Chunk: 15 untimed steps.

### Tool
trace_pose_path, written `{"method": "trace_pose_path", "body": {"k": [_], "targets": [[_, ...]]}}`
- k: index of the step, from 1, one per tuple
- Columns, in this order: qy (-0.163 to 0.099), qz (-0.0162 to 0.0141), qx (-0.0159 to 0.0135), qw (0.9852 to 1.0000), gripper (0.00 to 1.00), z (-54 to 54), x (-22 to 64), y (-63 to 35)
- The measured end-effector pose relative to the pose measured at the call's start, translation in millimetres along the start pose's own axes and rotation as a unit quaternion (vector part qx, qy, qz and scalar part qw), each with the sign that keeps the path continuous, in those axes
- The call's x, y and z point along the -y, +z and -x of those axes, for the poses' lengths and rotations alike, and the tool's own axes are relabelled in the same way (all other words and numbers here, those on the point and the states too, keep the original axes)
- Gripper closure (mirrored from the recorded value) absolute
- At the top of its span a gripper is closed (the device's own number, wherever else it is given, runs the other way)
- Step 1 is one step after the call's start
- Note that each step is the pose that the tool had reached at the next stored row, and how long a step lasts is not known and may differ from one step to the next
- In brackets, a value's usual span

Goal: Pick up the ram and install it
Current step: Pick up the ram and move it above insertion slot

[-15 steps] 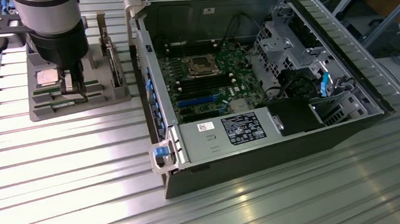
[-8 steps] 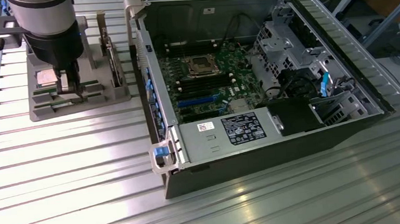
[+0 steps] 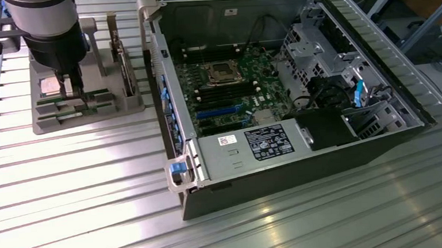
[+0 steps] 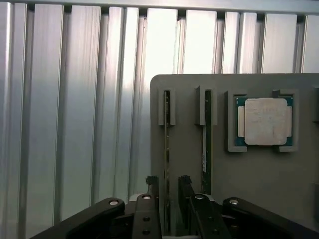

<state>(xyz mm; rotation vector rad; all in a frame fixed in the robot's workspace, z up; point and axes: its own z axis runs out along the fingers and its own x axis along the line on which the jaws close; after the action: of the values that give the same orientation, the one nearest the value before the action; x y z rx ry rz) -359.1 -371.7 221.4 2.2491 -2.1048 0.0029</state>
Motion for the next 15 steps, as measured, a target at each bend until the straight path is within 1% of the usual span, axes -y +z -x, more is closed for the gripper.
{"method": "trace_pose_path", "body": {"k": [2,3,6,10,15], "targets": [[-0.002,-0.0002,-0.0001,1.0,0.7,2.8,-4.8,3.4],[-0.005,-0.0003,-0.0004,1.0,0.7,3.0,-5.5,7.2],[-0.01,-0.0005,-0.0012,0.9999,0.7,3.3,-5.3,12.7],[-0.011,-0.0004,-0.0021,0.9999,0.7,3.3,-5.3,14.5],[-0.011,-0.0004,-0.0021,0.9999,0.7,1.2,-5.7,14.7]]}}
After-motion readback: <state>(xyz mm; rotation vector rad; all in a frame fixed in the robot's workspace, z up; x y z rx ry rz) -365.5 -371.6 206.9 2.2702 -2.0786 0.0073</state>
